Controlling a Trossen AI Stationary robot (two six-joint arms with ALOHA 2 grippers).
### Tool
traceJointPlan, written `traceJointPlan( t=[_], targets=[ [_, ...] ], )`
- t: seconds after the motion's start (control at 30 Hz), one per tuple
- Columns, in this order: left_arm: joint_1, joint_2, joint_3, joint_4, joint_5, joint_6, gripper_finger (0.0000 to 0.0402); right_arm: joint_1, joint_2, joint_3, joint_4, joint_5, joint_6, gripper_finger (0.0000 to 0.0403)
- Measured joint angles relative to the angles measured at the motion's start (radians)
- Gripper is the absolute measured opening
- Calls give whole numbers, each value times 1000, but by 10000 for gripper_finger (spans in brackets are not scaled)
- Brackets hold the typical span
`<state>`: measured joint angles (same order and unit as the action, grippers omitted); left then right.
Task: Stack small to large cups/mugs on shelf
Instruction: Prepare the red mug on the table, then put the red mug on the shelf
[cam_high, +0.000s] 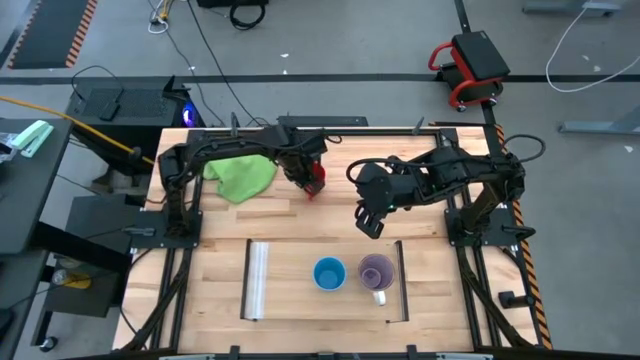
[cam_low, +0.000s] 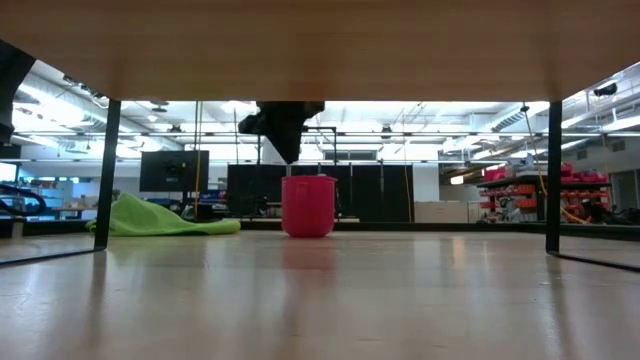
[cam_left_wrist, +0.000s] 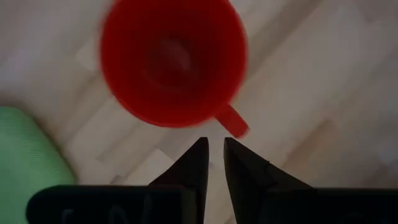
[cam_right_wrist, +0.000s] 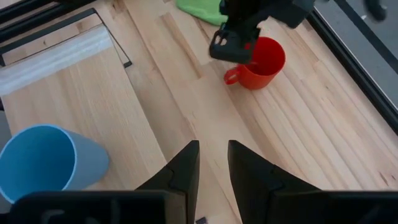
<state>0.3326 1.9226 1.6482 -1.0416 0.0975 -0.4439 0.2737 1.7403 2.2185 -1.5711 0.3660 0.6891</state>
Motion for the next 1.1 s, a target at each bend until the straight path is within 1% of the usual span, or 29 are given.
traceJointPlan(
  t=[0.2, 0.4, 0.5, 0.63, 0.9, 1.1],
  targets=[
    [54, -2, 2, 15, -7, -13, 52, 0, 0, 0, 0, 0, 25, 91],
    [120, -2, 2, 87, -12, -17, 44, -3, 0, 0, 0, 0, 24, 91],
    [140, -2, 2, 89, -12, -14, 44, -3, 0, 0, 0, 4, 24, 91],
    [147, 7, 2, 73, -12, 16, 53, -3, 0, 0, 0, 7, 23, 91],
    [139, 35, -1, 90, -14, 19, 79, -3, 0, 0, 0, 8, 25, 91],
    [143, 46, -2, 86, -48, 22, 90, -3, 0, 0, 0, 8, 34, 91]
  ],
)
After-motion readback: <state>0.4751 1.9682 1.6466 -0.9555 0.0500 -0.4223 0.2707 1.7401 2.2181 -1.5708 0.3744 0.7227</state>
